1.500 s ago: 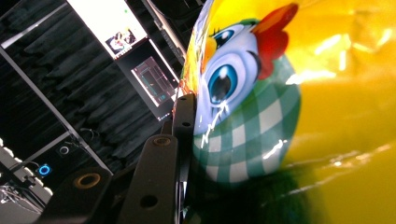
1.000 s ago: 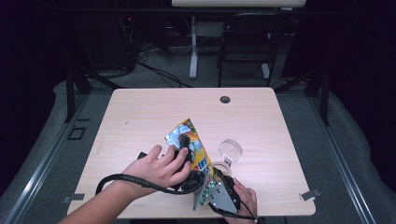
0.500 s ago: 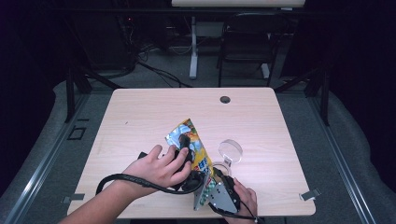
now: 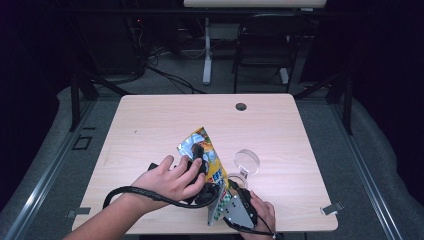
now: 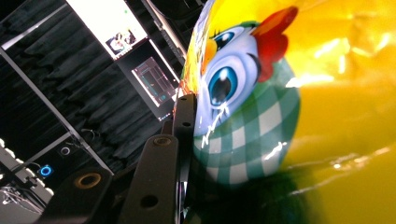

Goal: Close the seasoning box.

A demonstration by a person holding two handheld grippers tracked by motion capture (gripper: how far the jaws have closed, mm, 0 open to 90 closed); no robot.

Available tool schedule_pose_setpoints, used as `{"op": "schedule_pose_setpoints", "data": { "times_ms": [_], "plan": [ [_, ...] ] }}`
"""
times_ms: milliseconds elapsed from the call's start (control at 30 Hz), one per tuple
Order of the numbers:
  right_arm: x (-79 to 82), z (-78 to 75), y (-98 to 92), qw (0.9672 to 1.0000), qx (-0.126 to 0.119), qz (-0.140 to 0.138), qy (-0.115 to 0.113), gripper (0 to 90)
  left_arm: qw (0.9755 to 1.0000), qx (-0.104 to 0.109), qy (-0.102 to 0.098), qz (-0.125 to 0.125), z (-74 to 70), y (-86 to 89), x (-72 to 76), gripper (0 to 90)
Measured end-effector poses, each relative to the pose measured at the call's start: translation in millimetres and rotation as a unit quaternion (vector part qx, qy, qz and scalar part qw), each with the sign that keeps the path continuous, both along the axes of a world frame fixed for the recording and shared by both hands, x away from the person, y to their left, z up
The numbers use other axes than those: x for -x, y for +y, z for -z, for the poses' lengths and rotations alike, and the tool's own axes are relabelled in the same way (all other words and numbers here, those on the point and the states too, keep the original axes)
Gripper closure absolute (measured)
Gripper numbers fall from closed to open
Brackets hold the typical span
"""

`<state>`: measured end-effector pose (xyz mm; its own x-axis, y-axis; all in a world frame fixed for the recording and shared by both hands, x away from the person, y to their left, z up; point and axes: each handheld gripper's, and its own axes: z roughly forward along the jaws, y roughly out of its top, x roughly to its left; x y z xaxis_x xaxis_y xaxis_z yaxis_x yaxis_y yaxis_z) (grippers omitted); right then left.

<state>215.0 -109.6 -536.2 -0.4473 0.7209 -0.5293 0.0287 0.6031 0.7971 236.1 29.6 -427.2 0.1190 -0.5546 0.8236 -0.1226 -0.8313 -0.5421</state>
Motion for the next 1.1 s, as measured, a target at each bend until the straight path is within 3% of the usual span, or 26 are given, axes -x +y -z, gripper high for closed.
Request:
{"op": "schedule_pose_setpoints", "data": {
  "times_ms": [1100],
  "plan": [
    [0.1,-0.7,-0.6,1.0000,0.002,-0.001,0.000,69.9,1.0000,-0.001,0.000,0.003,-0.8,-2.3,0.7,74.9]
  ]
}}
